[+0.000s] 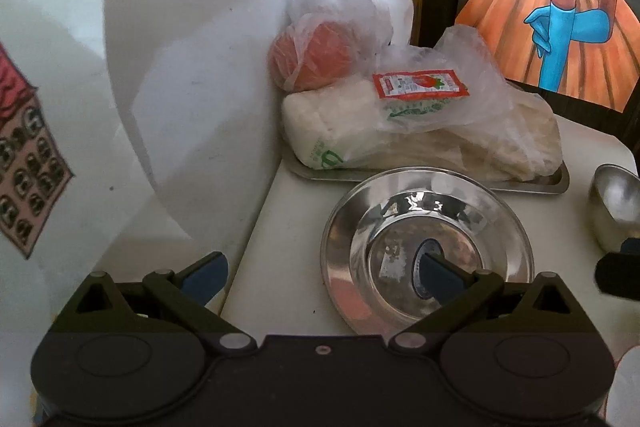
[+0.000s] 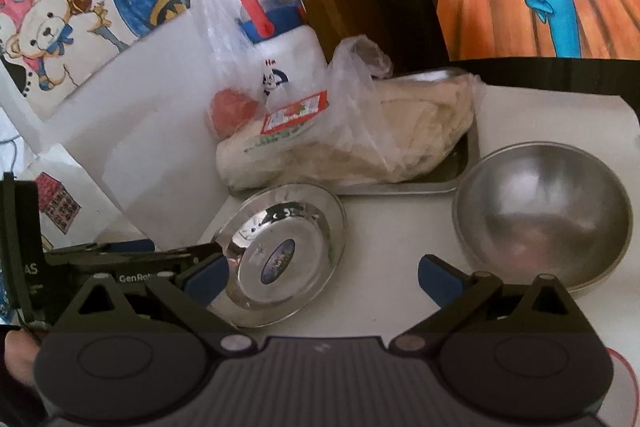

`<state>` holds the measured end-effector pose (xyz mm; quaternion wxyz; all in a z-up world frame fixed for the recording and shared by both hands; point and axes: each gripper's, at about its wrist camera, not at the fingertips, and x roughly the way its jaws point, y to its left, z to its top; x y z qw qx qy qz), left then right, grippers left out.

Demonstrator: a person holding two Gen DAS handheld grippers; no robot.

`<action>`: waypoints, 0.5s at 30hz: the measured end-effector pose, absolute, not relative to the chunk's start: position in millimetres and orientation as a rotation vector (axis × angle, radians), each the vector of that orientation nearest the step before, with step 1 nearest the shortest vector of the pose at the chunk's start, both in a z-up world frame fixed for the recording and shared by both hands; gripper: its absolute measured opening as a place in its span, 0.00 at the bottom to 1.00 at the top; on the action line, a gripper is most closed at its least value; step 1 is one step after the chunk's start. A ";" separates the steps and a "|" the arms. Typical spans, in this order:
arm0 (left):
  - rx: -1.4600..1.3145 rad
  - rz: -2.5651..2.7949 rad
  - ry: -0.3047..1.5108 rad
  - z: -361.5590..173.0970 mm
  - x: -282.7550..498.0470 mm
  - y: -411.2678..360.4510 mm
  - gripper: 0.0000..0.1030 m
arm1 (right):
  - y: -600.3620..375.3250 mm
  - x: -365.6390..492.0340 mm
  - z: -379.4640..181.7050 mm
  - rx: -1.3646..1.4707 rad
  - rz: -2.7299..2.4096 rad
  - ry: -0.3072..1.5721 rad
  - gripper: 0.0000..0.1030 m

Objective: Organize plates and bowls
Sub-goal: 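Close the left gripper on the logo plate rim while the right gripper grips it too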

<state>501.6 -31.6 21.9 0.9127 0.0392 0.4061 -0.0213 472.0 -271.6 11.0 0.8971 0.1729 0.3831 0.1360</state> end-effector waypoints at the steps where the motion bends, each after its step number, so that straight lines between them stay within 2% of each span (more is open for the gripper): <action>1: 0.082 -0.040 0.837 21.0 502.3 -31.8 0.97 | -271.0 473.2 8.8 0.361 0.281 0.800 0.95; 8: 0.048 -0.042 0.866 11.5 512.1 -29.7 0.84 | -263.6 483.5 -6.7 0.351 0.255 0.851 0.81; 11: 0.038 -0.056 0.881 8.0 516.2 -30.7 0.75 | -259.8 490.3 -9.8 0.352 0.260 0.858 0.74; 13: 0.022 -0.055 0.898 6.0 519.0 -30.6 0.50 | -254.8 496.1 -12.1 0.338 0.262 0.876 0.67; 15: -0.006 -0.051 0.908 4.9 521.3 -29.5 0.45 | -250.2 500.3 -14.8 0.326 0.260 0.887 0.60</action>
